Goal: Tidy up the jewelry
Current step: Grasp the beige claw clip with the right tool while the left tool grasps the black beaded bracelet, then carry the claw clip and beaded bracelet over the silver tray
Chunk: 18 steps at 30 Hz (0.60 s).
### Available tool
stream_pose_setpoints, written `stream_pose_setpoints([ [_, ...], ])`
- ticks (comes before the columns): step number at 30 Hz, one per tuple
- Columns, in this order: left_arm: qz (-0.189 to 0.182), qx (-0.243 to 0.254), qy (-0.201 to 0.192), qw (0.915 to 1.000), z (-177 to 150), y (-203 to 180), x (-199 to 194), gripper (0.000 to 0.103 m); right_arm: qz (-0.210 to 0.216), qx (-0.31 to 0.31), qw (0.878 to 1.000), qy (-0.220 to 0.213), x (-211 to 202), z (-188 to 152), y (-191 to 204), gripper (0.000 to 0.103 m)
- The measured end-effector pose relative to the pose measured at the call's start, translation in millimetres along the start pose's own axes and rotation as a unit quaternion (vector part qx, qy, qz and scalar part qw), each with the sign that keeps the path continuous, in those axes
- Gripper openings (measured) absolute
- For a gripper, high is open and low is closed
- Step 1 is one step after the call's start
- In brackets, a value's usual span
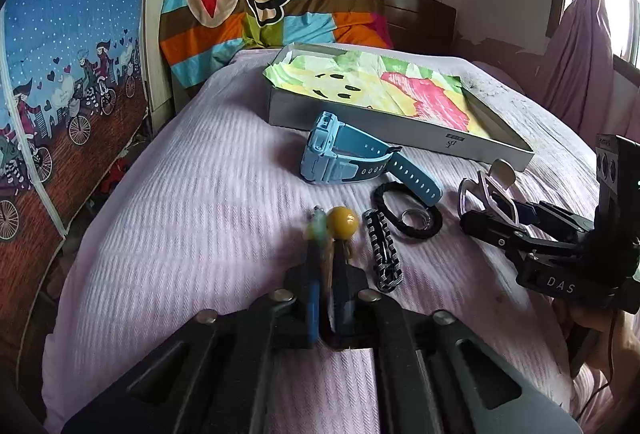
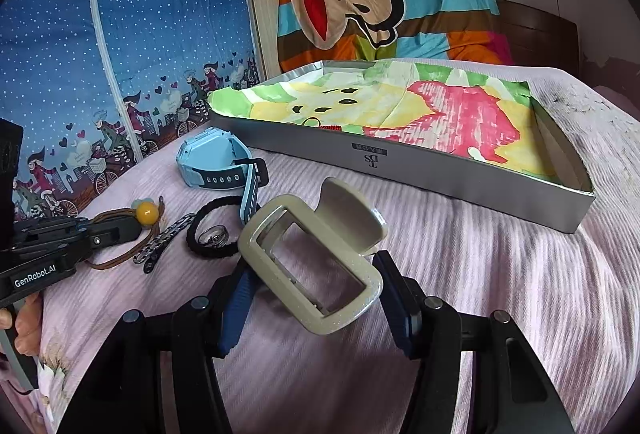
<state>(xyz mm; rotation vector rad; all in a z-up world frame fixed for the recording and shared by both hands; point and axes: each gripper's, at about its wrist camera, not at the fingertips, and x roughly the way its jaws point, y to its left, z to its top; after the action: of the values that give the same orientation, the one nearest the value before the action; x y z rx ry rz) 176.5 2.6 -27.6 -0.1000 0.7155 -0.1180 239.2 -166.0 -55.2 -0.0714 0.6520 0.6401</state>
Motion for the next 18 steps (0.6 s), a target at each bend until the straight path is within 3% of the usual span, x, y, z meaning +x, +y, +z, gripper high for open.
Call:
stream_pose_setpoints([
  [8, -0.005, -0.006, 0.002, 1.0, -1, 3, 3, 0.002, 0.0, 0.0, 1.0, 0.004, 2, 0, 1, 0.056],
  [18, -0.015, 0.011, -0.031, 0.9993, 12, -9, -14, 0.002, 0.007, 0.006, 1.0, -0.014, -4, 0, -3, 0.056],
])
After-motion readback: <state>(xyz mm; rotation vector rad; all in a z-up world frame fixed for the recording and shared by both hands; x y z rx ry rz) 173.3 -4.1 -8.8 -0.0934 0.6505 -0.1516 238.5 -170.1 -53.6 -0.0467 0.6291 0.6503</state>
